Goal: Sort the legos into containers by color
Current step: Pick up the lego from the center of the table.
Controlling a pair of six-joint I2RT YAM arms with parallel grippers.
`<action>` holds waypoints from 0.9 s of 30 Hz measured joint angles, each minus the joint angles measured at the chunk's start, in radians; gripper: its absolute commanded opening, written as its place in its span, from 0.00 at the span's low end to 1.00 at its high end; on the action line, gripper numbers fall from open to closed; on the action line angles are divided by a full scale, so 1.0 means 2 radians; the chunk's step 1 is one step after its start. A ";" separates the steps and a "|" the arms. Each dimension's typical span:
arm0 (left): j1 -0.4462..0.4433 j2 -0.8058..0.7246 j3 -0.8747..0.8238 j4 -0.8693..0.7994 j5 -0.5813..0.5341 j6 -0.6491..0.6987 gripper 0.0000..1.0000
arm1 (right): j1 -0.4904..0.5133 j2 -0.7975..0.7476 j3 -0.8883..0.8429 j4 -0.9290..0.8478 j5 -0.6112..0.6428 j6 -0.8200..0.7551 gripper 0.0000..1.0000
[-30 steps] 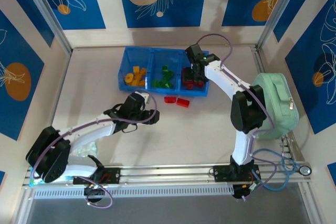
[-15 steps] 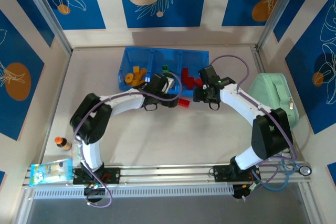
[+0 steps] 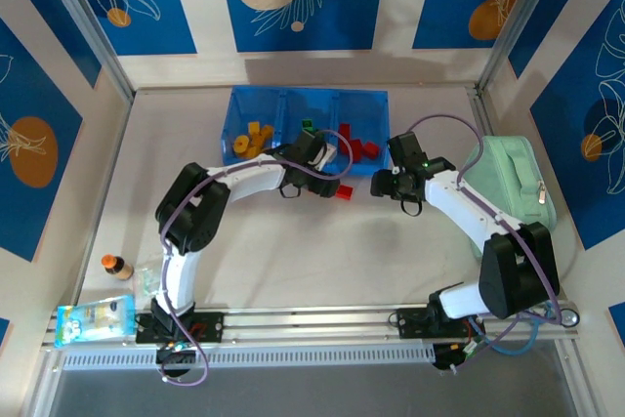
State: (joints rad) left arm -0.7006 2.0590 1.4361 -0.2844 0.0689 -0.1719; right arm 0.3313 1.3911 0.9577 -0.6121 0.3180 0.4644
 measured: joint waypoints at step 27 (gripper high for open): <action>0.000 -0.034 -0.075 0.010 -0.003 0.001 0.38 | 0.000 -0.006 -0.001 0.011 -0.006 0.008 0.67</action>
State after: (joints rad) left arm -0.6998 1.9903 1.2865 -0.2646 0.0631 -0.1699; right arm 0.3313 1.3792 0.9550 -0.5903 0.3061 0.4797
